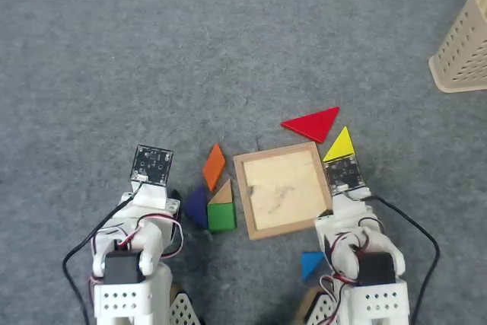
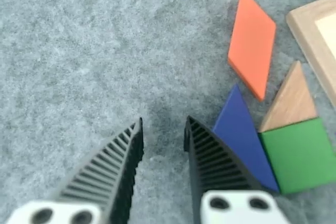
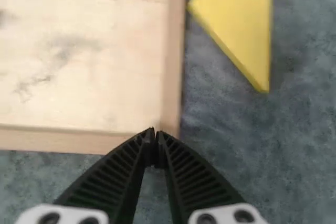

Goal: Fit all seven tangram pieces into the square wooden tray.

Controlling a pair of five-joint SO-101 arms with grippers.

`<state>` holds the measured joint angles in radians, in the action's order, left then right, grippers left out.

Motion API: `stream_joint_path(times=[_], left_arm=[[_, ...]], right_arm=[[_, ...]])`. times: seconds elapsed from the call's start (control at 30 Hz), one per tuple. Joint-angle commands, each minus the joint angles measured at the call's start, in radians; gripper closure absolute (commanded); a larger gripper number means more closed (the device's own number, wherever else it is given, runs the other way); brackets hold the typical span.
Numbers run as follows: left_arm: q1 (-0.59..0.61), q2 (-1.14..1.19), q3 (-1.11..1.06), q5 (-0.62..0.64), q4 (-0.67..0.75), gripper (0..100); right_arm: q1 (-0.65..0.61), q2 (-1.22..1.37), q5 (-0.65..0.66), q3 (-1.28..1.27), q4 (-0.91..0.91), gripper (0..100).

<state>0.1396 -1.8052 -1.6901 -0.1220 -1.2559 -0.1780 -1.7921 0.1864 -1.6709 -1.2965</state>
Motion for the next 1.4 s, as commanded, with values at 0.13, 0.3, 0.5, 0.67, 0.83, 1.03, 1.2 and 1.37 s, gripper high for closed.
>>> stream_joint_path(times=[0.13,0.3,0.5,0.67,0.83,1.03,1.2,1.37], left_arm=[[0.106,-0.023,0.005,-0.404,-0.008,88],[0.11,-0.023,0.005,-0.4,-0.006,88],[0.11,-0.023,0.005,-0.4,-0.006,88],[0.11,-0.023,0.005,-0.4,-0.006,88],[0.11,-0.023,0.005,-0.4,-0.006,88],[0.11,-0.023,0.005,-0.4,-0.006,88],[0.11,-0.023,0.005,-0.4,-0.008,88],[0.11,-0.023,0.005,-0.4,-0.008,88]], right_arm=[[-0.148,-0.022,0.014,-0.012,0.012,98.9],[-0.084,-0.022,0.014,-0.002,0.018,99.0],[0.09,-0.022,0.106,0.066,0.088,98.9],[0.277,-0.013,0.278,0.107,0.214,98.9],[0.351,-0.008,0.241,0.244,0.163,98.9],[0.332,0.289,0.241,0.453,0.17,98.8],[0.217,0.768,0.203,0.72,0.128,95.4],[0.062,1.164,0.149,0.971,0.067,83.3]])
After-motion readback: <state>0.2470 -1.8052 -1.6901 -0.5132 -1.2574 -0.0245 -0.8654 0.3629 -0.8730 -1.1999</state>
